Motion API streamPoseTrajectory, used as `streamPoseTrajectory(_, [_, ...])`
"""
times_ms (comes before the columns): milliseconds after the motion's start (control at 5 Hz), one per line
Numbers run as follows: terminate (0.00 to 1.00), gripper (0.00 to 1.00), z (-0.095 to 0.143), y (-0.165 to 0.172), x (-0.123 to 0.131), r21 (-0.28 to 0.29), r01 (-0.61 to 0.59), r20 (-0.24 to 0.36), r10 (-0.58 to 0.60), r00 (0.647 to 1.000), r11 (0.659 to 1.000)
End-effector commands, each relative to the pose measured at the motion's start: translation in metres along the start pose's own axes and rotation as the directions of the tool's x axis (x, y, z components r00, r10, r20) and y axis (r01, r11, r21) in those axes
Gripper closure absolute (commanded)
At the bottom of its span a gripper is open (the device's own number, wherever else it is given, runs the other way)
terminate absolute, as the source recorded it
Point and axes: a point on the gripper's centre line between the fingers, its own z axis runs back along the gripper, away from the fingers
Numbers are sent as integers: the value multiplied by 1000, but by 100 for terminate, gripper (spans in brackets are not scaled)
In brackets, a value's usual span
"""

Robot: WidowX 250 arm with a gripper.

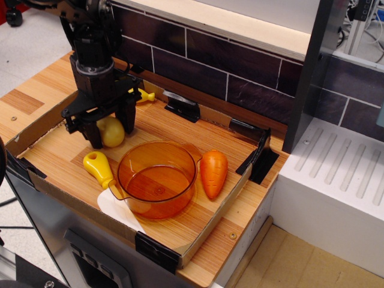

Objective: Put potato in pot

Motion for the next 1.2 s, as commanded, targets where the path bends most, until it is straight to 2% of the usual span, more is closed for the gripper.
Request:
streamPoseTrajectory(0, [0, 100, 22, -7, 7, -43, -35, 8, 36, 999, 998])
streamPoseTrajectory(200, [0, 100, 53, -7, 12, -78, -65, -5, 65, 998, 995])
streamPoseTrajectory(400, [0, 100, 75, -3, 9, -93, -76, -46, 72, 996, 993])
streamPoseTrajectory(600, [0, 100, 81, 6, -12, -67, -40, -70, 36, 997, 997])
streamPoseTrajectory(1000, [0, 100, 74, 13, -65, 40, 47, -136, -41, 990, 998])
